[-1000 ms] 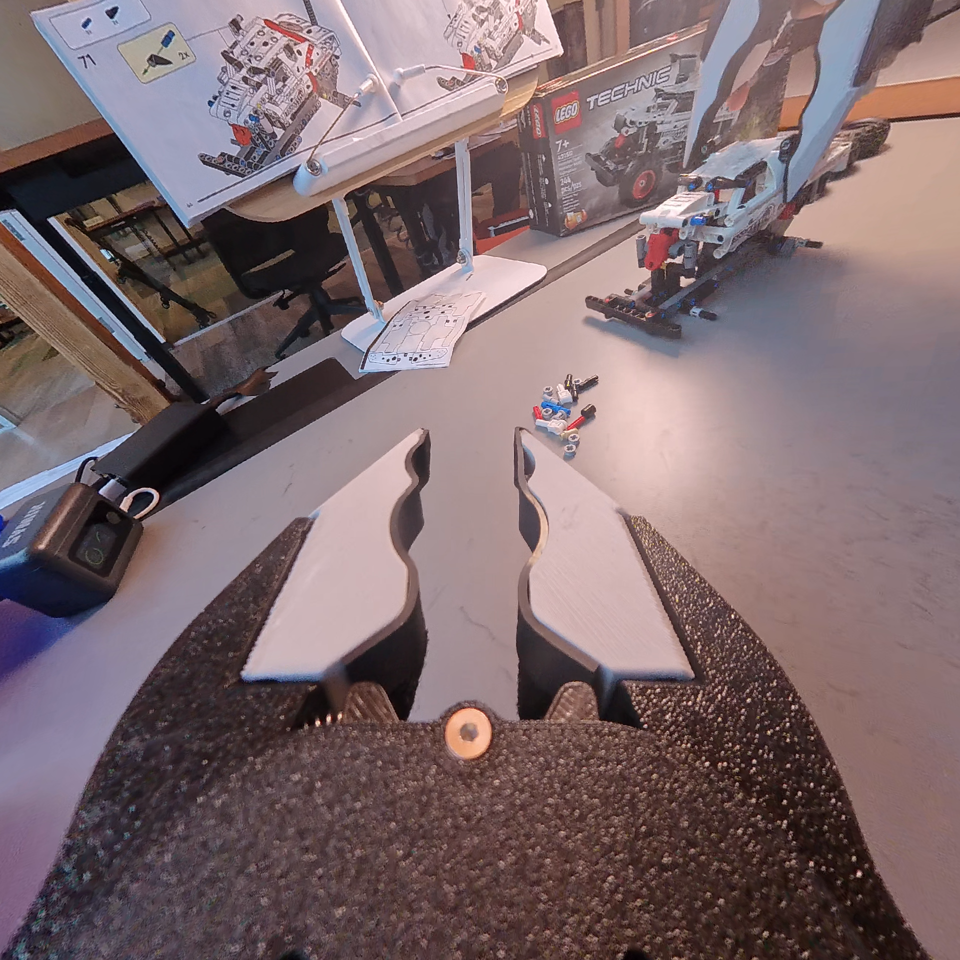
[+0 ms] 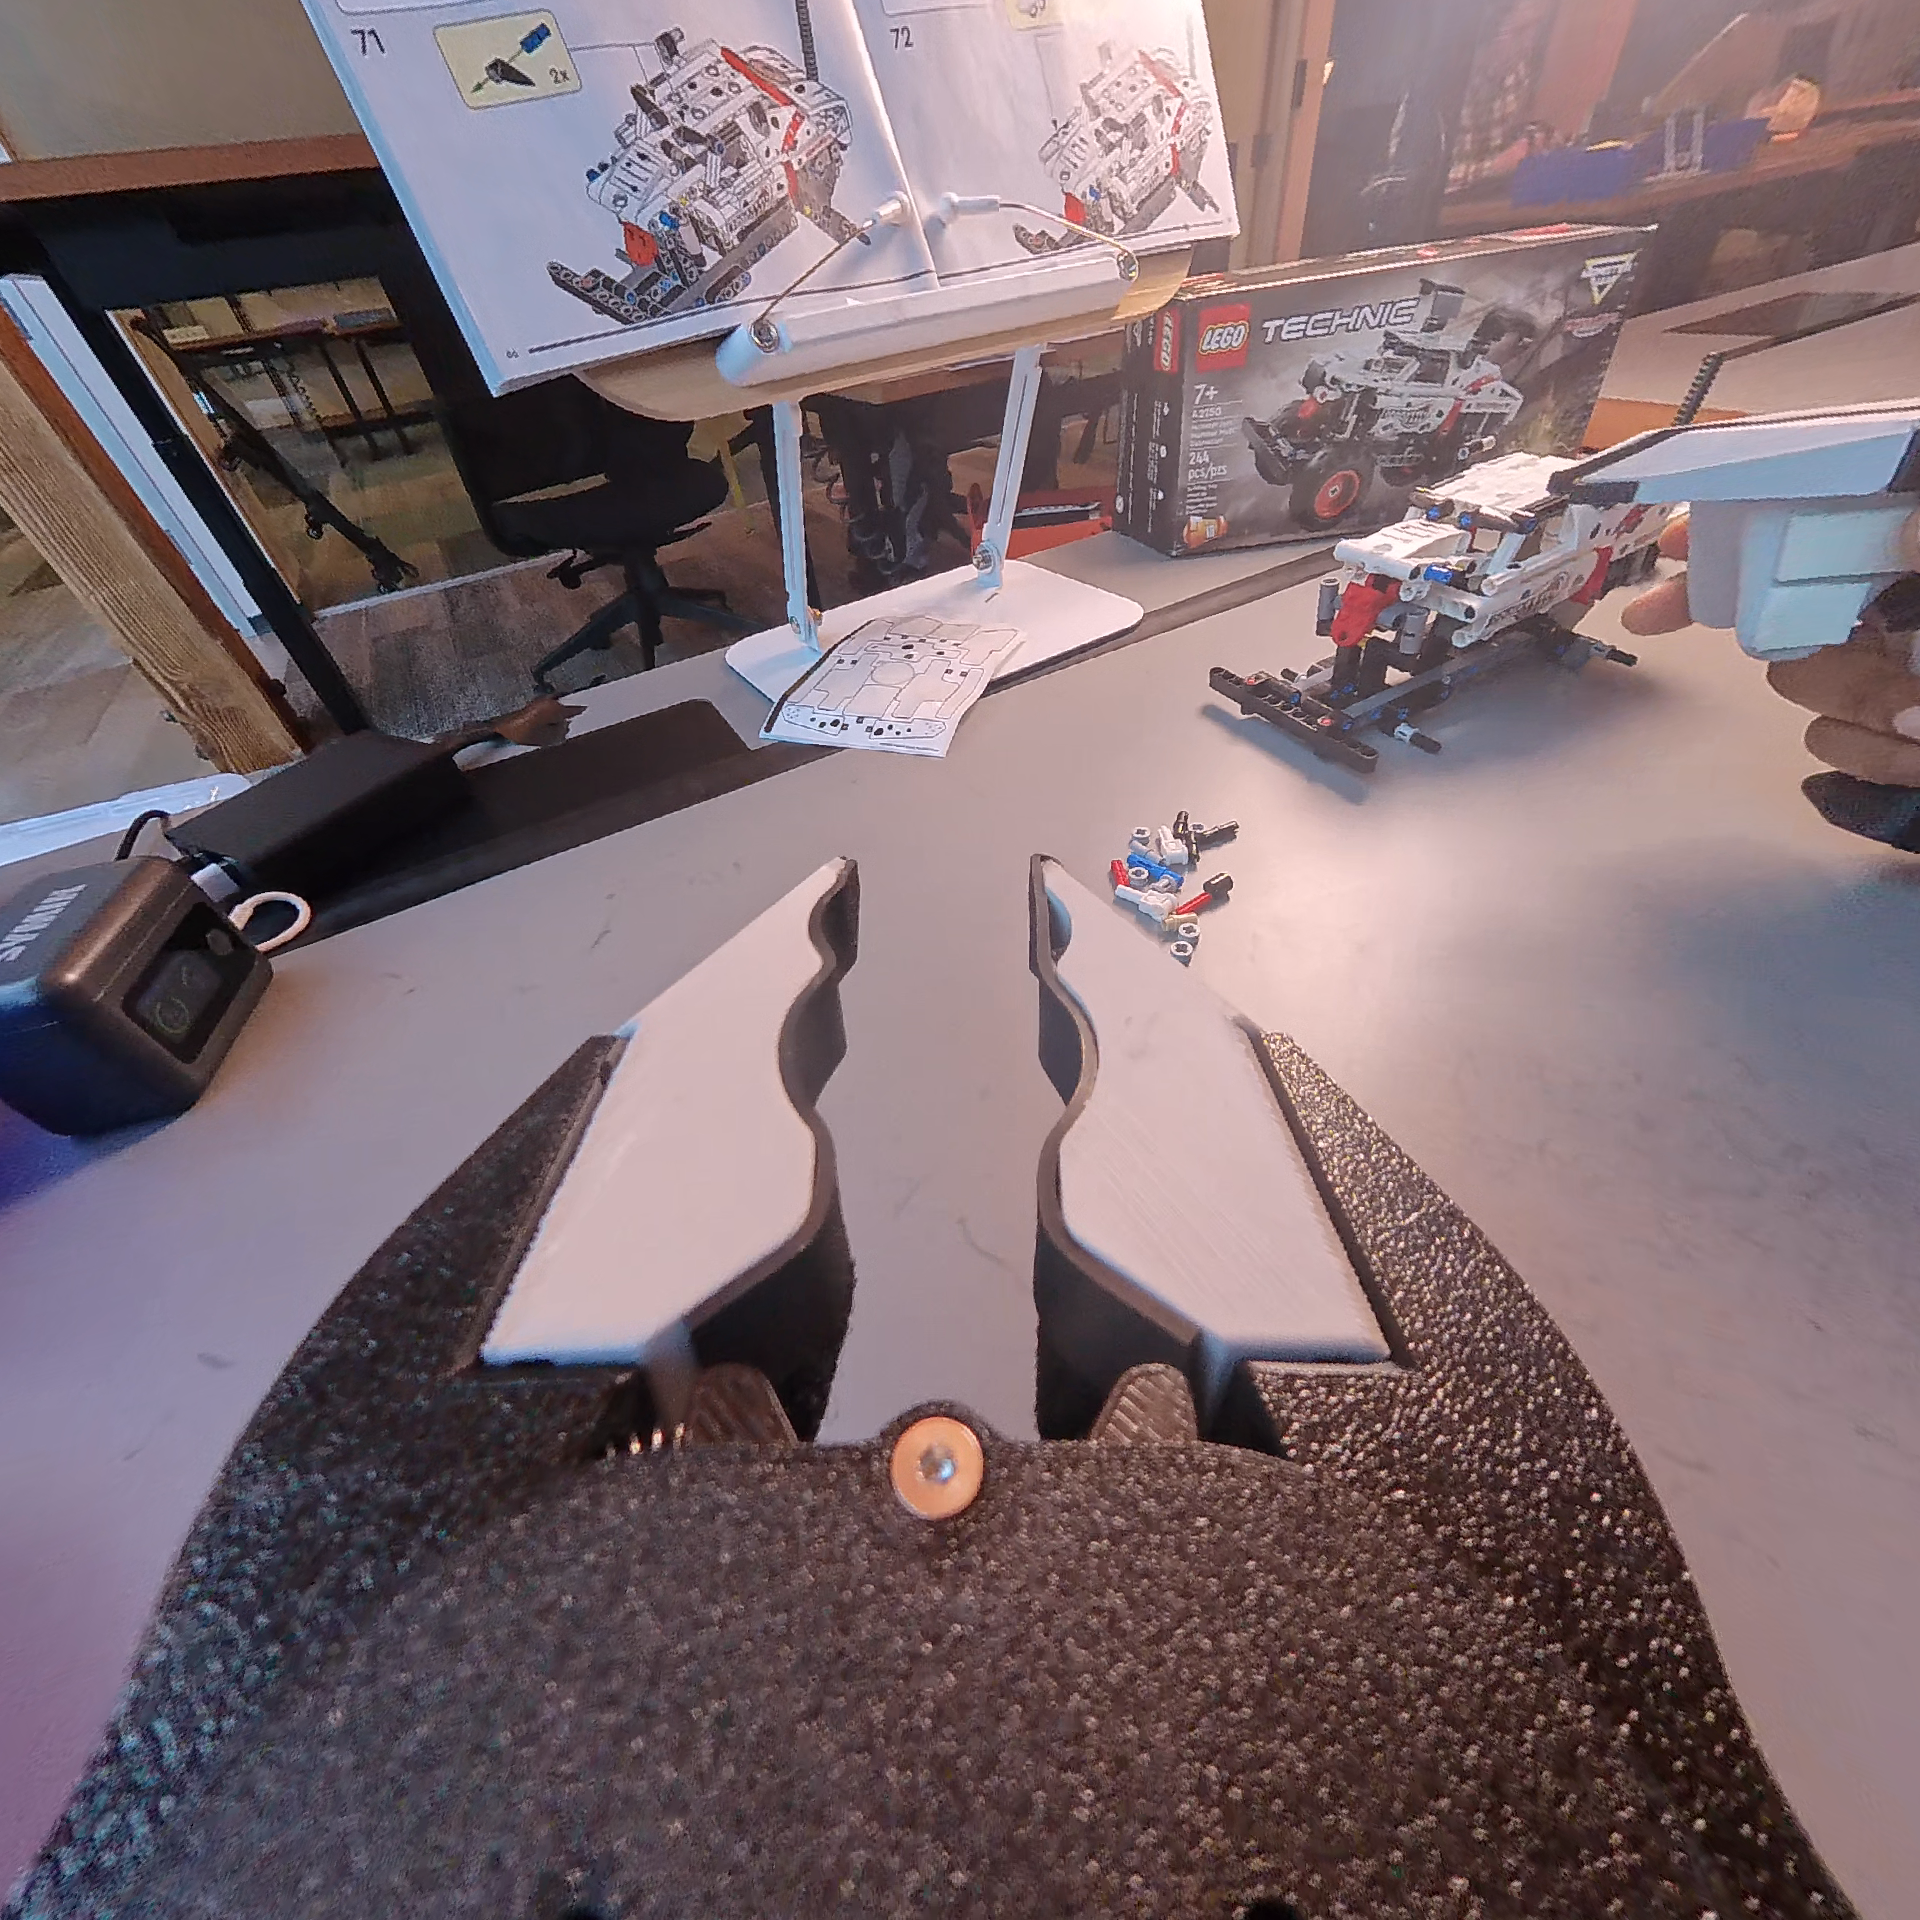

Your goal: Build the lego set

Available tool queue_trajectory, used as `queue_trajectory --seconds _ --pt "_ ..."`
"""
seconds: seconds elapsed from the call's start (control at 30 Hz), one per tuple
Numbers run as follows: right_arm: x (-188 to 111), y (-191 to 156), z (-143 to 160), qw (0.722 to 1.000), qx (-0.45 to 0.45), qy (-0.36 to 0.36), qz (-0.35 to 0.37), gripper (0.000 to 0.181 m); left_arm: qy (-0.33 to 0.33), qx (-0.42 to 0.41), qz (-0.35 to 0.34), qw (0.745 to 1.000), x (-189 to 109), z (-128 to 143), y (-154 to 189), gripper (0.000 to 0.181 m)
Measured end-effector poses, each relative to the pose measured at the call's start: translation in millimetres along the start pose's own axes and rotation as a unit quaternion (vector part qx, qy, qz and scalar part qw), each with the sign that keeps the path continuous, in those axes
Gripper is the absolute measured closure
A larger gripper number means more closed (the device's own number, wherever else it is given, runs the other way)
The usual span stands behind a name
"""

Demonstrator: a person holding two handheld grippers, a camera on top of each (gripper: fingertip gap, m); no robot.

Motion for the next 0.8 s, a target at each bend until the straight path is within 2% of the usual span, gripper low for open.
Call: queue_trajectory --seconds 0.27,0.57,0.67,0.8 --pt "-2 -3 3 0.998 -0.066 -0.004 0.012 0.145 0.002 -0.003 -0.008 1.0 3 1 -3 0.149" --pt "-2 6 -1 0.997 -0.067 0.013 0.042 0.144 0.013 -0.013 -0.021 1.0 6 -3 -9 0.151" --pt "-1 4 -2 0.997 -0.065 0.018 0.046 0.144 0.013 -0.019 -0.027 0.999 25 -13 -16 0.154" --pt "1 -4 0 0.996 -0.074 0.017 0.042 0.144 0.038 0.002 -0.045 0.998 66 -55 -32 0.158"
Point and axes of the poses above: each gripper's, where its closed fingertips meet, x out along the fingers, z out of its underside, y = z × x across the jaws, the point moved 1 cm from there along -x, back along the fingers, and after that the axes turned 5 degrees about x, right-handed, at the moved point
